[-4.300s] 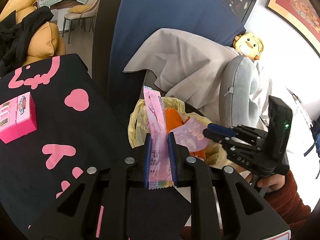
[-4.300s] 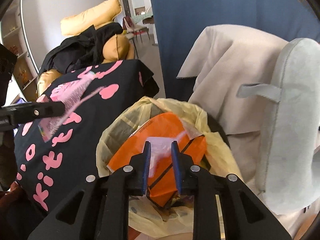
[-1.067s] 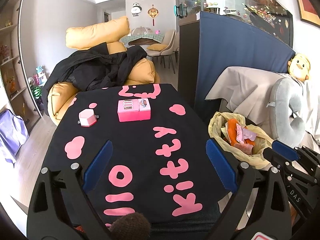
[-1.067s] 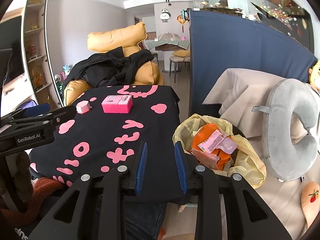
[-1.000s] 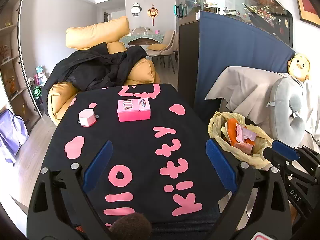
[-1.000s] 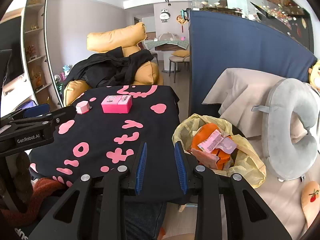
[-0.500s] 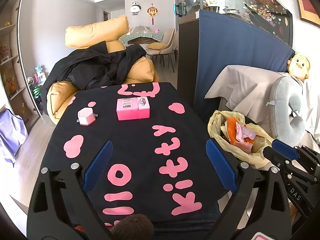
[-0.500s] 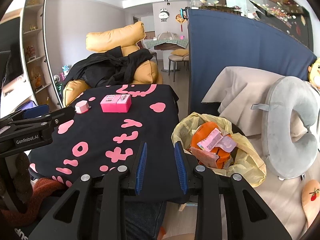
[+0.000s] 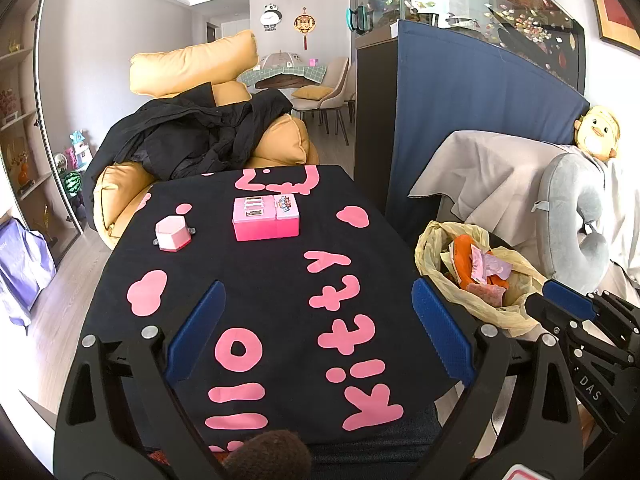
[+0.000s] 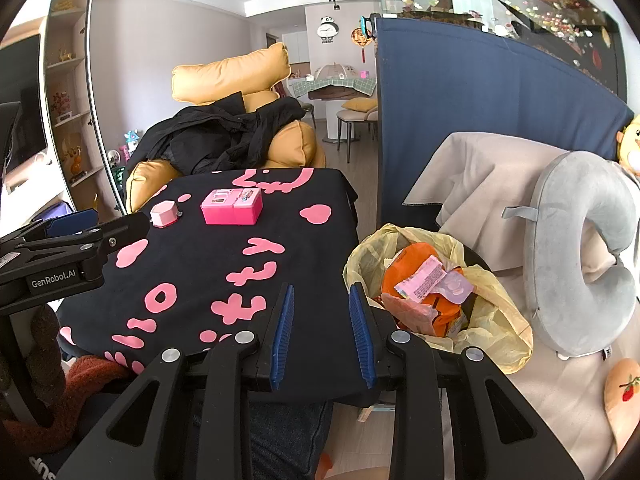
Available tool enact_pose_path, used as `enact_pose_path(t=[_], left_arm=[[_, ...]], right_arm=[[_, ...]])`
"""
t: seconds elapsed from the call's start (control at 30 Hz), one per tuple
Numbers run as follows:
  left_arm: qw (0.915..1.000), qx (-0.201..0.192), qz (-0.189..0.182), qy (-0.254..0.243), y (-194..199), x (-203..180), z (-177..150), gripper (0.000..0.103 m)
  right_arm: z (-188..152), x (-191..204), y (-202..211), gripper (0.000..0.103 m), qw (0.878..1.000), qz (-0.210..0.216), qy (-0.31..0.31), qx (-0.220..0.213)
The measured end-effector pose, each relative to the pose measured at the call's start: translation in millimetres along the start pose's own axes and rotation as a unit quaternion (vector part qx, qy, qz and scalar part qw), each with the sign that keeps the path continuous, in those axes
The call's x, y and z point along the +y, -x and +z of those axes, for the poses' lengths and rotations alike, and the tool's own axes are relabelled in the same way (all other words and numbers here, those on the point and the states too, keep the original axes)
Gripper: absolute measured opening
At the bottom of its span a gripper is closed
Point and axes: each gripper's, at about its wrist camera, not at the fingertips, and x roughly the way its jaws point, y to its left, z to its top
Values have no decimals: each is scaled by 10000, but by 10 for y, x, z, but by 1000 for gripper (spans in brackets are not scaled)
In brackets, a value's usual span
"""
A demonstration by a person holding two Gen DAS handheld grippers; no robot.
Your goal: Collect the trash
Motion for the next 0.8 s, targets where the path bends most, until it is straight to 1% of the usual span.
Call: enact_pose_path(t=[0.8], left_arm=[[10000,9,3,7,0,-1,3,90]], right_arm=[[-12,-10,-8,28,10000,-2,-9,15]])
